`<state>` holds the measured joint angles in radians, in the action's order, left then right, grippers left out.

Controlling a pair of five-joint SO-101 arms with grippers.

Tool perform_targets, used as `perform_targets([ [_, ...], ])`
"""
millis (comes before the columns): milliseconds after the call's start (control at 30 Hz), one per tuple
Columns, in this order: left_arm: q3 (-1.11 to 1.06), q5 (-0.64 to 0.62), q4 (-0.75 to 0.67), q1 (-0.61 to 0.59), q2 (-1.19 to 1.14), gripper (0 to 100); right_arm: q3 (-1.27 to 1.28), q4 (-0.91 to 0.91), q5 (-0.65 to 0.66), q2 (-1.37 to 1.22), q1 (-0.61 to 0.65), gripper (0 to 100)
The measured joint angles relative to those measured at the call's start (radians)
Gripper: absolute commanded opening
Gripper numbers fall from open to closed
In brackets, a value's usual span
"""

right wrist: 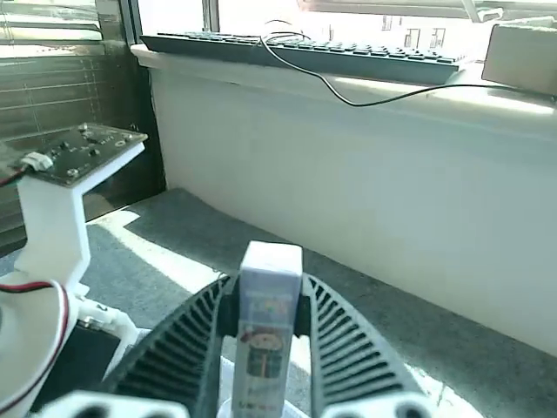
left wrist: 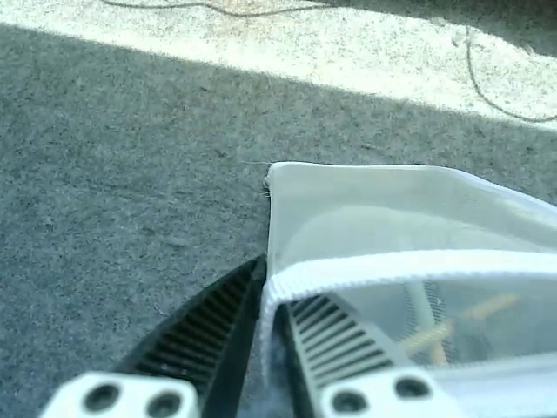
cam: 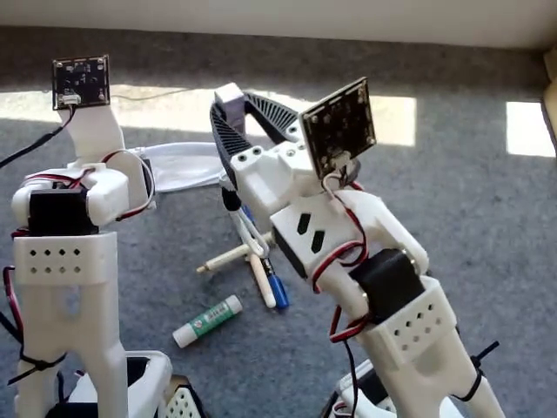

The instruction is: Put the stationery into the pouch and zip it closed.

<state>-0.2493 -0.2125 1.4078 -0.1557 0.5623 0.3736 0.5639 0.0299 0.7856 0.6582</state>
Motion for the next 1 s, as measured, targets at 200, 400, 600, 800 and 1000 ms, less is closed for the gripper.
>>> perform_targets([
  [200,0.000,0.000,0.000,0.003,0.000,1,0.178,-0.189,0.000,-0.002,0.064,0.5],
  [400,0.000,0.000,0.000,0.003,0.000,1,0.298,-0.334,0.000,-0.002,0.074,0.5],
  [600,0.000,0.000,0.000,0.003,0.000,1,0.381,-0.453,0.000,-0.002,0.077,0.5],
  [800,0.000,0.000,0.000,0.005,0.000,1,0.491,-0.588,0.000,-0.002,0.086,0.5],
  [1000,0.000,0.000,0.000,0.008,0.000,1,0.588,-0.724,0.034,-0.002,0.112,0.5],
])
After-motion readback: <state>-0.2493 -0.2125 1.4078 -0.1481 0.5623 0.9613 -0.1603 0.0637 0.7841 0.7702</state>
